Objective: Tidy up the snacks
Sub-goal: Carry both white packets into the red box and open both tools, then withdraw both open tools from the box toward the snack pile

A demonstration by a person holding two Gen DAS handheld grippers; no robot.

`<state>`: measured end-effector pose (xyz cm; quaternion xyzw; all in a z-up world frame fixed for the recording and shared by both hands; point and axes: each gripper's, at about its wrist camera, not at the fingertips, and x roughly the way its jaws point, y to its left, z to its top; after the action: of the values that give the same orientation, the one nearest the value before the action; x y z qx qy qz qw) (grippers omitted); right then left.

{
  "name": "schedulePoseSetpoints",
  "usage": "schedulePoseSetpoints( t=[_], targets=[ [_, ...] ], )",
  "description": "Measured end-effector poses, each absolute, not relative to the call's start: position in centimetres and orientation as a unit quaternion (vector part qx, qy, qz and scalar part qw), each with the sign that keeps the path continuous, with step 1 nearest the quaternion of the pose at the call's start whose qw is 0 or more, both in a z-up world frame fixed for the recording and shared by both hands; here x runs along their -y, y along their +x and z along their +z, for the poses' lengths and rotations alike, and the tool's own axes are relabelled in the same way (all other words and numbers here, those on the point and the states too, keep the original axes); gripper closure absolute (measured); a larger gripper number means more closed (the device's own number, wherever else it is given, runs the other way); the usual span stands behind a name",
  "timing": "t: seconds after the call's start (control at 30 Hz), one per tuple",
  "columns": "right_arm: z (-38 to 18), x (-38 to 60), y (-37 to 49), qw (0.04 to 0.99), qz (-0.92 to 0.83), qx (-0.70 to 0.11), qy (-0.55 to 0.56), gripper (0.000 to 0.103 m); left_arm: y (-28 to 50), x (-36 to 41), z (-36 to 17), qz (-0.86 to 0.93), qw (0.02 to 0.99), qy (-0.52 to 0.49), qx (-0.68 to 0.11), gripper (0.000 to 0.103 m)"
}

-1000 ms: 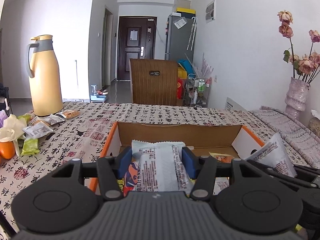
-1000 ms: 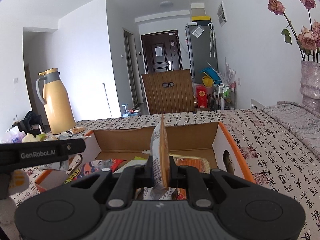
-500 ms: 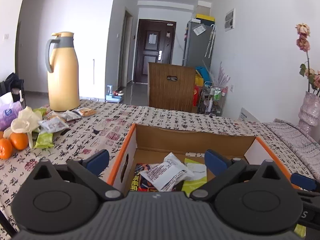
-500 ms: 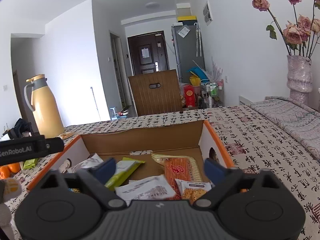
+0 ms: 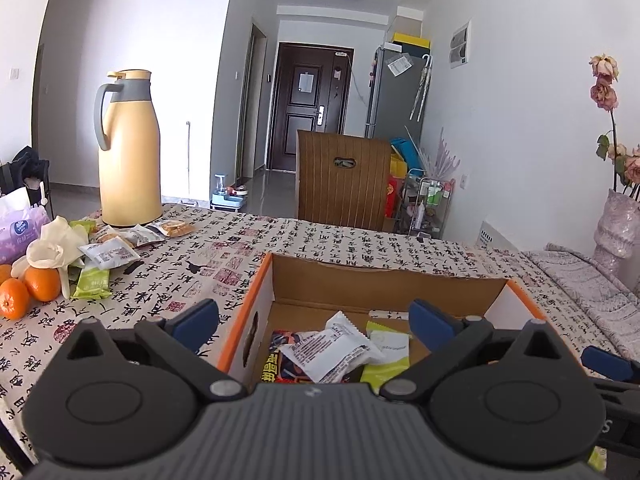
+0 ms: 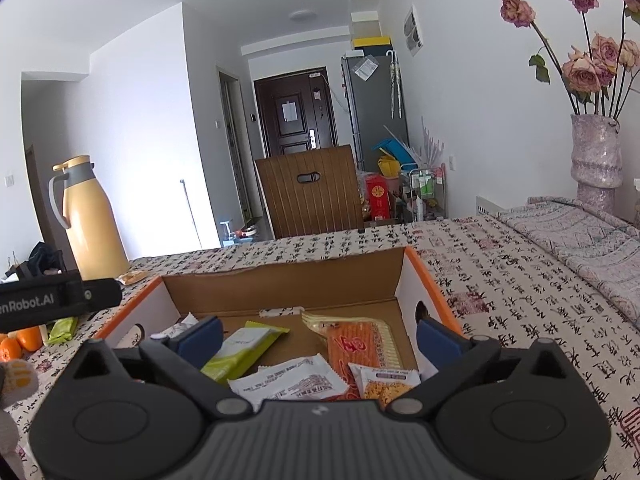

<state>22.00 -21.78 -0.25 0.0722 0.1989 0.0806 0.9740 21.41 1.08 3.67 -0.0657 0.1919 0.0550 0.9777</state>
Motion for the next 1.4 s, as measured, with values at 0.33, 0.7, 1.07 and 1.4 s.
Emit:
schedulePoseSetpoints(
  t=[0.33,0.7,1.07,1.4],
  targets=[
    [2.2,21.7,19.7,0.979,0.082,-0.179,0.054,0.000,18.2,-1.0,5.9,0.050,0.981,-0.062,-0.175,0.000],
    [2.4,22.9,13.8,0.979,0.093,-0.179,0.034,0.000,12.9,-1.0,5.7,0.052,0.981,-0.047,-0.180,0.000],
    [-0.1,25.6,8.4,0.972,0.101,-0.209,0.027,0.000,8.4,-2.7,2.4,0.067,0.974,-0.040,-0.214,0.000],
    [-3.1,27.8,5.5,0.963,0.081,-0.255,0.024,0.000,6.0,-3.7,-0.5,0.062,0.965,-0.036,-0.253,0.000]
  ],
)
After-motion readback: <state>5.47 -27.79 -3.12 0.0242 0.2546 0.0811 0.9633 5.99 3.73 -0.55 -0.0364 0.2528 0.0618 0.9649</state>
